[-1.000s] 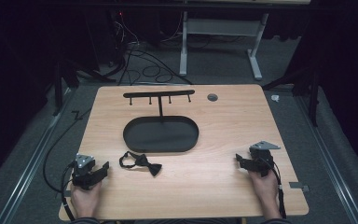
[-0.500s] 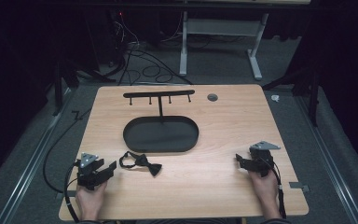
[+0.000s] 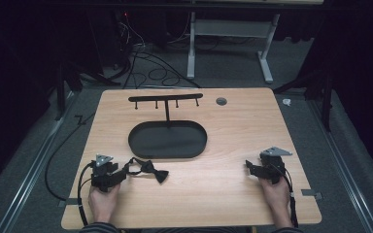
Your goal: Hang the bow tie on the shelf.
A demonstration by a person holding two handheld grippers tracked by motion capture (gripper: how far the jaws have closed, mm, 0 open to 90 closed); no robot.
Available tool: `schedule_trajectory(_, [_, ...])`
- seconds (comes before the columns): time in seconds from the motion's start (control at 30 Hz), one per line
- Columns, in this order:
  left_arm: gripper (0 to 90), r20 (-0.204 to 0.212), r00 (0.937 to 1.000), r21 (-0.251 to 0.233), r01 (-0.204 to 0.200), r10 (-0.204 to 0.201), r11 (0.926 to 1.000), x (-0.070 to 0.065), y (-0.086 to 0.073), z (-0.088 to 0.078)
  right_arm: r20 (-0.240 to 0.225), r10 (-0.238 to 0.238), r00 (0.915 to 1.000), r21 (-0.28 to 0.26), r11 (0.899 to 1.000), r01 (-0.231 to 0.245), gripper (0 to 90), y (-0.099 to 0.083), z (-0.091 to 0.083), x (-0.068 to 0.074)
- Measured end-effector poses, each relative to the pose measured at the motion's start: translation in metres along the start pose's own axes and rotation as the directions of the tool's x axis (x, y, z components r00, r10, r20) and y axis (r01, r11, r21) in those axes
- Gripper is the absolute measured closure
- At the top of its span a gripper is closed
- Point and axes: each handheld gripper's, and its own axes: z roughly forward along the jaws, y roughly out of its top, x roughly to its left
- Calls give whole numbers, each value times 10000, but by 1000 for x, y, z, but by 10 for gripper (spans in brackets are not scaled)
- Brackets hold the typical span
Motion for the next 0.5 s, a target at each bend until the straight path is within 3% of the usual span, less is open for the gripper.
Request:
schedule_trajectory(0.13, [568, -28, 10000, 137, 90, -90, 9999, 0, 1, 5, -9, 8, 10000, 1, 10000, -8, 332, 0, 0, 0])
schedule_trajectory(0.27, [662, -41, 10000, 152, -66, 66, 9999, -2, 3, 7, 0, 6, 10000, 3, 10000, -6, 332, 0, 0, 0])
schedule_trajectory(0.5, [750, -6, 9997, 230, 235, -235, 9995, 2, 3, 10, 9, 2, 10000, 2, 10000, -2, 332, 0, 0, 0])
